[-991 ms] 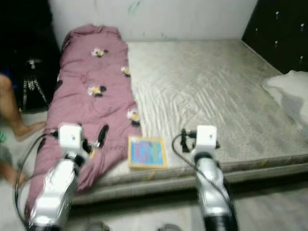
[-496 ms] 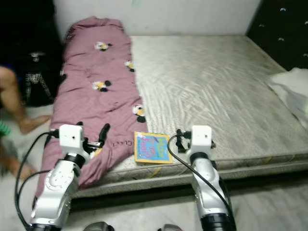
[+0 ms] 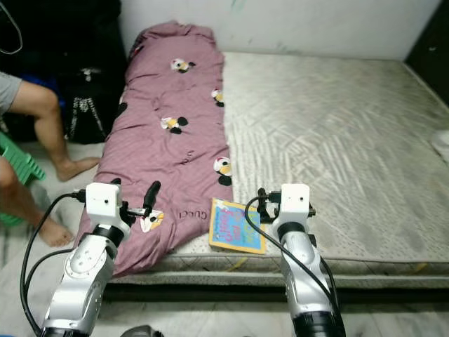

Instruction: Clean up the room

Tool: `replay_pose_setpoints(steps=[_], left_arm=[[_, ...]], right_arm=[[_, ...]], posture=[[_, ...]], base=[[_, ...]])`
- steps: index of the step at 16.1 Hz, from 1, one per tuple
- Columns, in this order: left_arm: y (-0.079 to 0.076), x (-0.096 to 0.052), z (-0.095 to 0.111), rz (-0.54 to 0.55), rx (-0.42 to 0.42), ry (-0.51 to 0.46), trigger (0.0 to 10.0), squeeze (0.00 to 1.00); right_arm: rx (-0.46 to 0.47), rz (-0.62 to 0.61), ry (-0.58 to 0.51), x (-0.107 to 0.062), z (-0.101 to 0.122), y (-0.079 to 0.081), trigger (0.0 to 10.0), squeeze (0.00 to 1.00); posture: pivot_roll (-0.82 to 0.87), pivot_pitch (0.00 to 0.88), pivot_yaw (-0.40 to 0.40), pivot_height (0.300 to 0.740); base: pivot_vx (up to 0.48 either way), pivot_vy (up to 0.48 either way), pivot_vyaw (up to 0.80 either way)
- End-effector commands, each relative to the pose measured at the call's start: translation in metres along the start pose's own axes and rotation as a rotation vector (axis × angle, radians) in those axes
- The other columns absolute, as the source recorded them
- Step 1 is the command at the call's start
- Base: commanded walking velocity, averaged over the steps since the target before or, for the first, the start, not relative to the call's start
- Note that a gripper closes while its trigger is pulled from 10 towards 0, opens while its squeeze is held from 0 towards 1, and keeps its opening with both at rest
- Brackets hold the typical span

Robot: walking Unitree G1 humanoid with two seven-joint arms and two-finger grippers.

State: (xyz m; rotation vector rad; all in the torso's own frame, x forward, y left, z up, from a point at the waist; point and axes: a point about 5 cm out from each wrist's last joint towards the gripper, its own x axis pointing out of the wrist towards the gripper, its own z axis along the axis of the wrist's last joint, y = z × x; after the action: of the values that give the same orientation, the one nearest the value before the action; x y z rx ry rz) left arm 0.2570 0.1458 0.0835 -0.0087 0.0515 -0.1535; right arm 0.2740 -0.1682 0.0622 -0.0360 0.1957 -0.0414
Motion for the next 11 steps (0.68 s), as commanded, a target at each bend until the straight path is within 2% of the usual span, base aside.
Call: replay_pose_setpoints(steps=[1,3,11], left_arm=[[-0.0004,0.0006,0.0039,-0.010,0.005,-0.018,10.0,0.00],[-0.0007,0.0008,0.0040,-0.011,0.005,-0.018,10.0,0.00],[0.0018,-0.0011,-0.0008,0.028,0.020,0.013,10.0,0.00]], right_arm=[[0.000,-0.006,-0.015,0.0019,0.0047,-0.0026,10.0,0.00],[0.001,-0.009,-0.017,0.0020,0.0049,-0.0029,10.0,0.00],[0.011,-0.012,-0.009,0.0012,0.0030,-0.0026,10.0,0.00]], posture=[[-0.02,0.000,-0.055,0.740],[-0.02,0.000,-0.054,0.740],[-0.01,0.000,-0.056,0.740]], base=[[0.326,0.000,0.00],[0.291,0.000,0.00],[0.000,0.000,0.00]])
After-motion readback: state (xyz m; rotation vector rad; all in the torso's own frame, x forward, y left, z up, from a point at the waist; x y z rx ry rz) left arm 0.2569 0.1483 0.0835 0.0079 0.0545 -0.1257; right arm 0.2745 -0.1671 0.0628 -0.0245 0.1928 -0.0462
